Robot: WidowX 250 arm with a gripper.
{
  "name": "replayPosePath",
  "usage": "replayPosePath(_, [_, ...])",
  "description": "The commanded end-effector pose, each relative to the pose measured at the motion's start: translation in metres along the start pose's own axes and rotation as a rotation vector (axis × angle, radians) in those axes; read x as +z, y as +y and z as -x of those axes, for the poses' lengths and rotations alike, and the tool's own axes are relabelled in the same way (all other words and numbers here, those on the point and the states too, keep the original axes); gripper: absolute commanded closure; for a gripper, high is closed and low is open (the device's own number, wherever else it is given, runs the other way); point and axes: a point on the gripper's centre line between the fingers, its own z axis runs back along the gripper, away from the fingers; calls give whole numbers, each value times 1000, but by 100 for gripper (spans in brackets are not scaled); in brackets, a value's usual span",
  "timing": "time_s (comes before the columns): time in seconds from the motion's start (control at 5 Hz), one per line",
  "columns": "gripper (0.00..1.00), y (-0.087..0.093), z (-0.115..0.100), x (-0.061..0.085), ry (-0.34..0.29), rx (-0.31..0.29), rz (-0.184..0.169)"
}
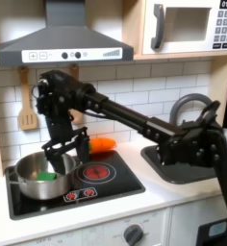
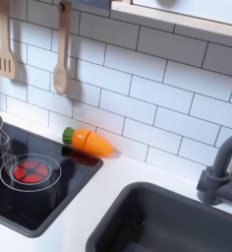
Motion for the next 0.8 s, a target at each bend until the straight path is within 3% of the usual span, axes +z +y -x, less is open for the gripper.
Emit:
replayPosePath(0.0, [0,-13,7,3,-50,-42,-65])
replayPosePath(0.2, [0,-29,19,8,-98,-64,-73])
replayPosePath(0.4, [0,-39,29,2,-91,-63,-70])
replayPosePath(0.6, [0,-43,38,2,-101,-49,-44])
